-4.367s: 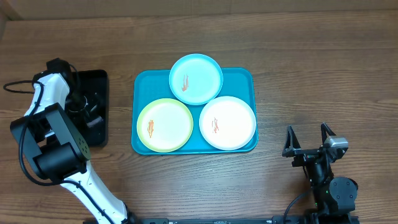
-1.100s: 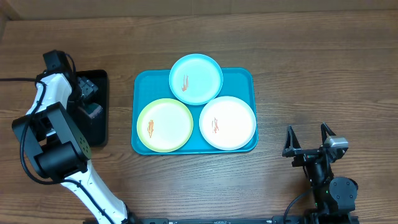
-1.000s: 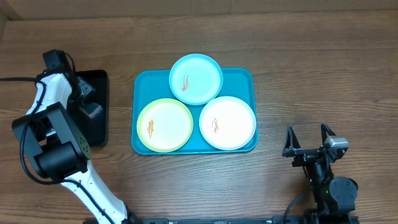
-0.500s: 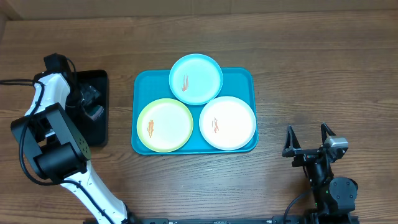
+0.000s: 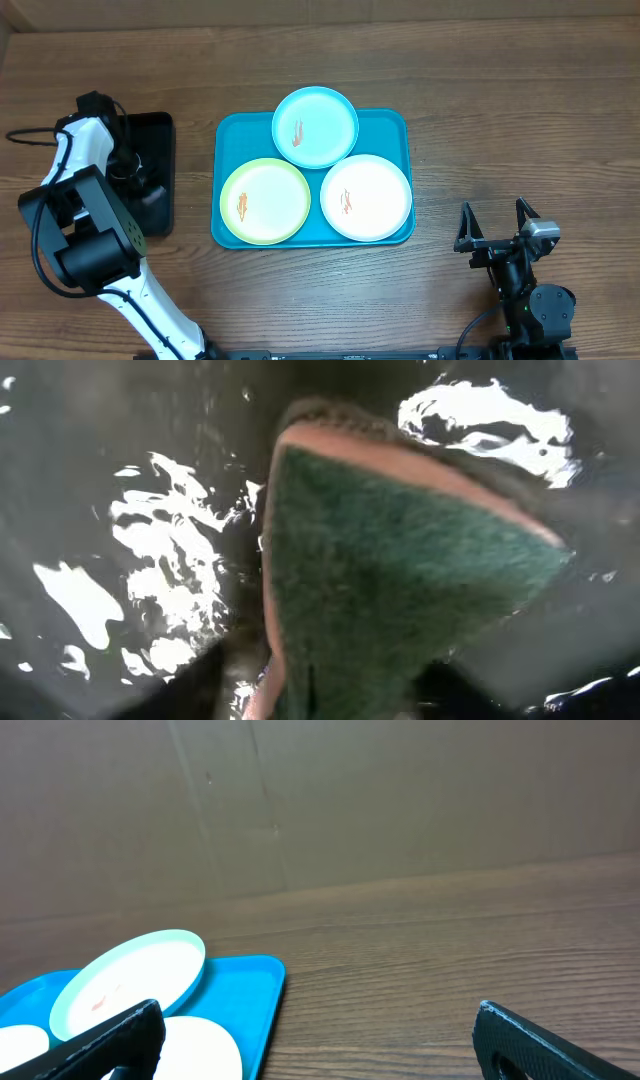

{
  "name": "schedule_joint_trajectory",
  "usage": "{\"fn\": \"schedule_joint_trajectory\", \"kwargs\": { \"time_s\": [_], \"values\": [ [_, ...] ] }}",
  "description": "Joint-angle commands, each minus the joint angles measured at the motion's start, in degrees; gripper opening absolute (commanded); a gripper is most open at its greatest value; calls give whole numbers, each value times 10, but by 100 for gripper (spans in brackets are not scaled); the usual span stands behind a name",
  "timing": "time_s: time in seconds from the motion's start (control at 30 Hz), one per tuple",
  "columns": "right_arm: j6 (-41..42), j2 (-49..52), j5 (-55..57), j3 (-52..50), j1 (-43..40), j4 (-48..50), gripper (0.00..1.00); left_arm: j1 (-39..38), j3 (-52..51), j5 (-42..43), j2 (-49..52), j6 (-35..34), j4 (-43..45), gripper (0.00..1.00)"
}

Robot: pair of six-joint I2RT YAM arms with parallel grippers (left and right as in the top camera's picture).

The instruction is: Clean dirty plates on tray and stack at the side

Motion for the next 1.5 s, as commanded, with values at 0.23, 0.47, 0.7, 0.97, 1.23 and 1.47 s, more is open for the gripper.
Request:
{"fn": "schedule_joint_trajectory", "kwargs": {
  "time_s": [0.23,0.47,0.7,0.97,1.23,1.47],
  "values": [
    [-2,-4,3,-6,-2,5,100,-1,-13,28,14,-1,-42,45],
    [-2,-4,3,-6,-2,5,100,0,-13,25,14,-1,-36,4],
    [-2,-4,3,-6,-2,5,100,-1,-13,-23,14,-1,32,100],
    [-2,-4,3,-6,-2,5,100,-1,-13,-52,14,-1,70,32],
    [-2,-4,3,-6,-2,5,100,0,4,-97,10,1,49,4],
    [-2,-4,3,-6,-2,5,100,-1,125,-94,-15,1,-49,4]
  ]
}}
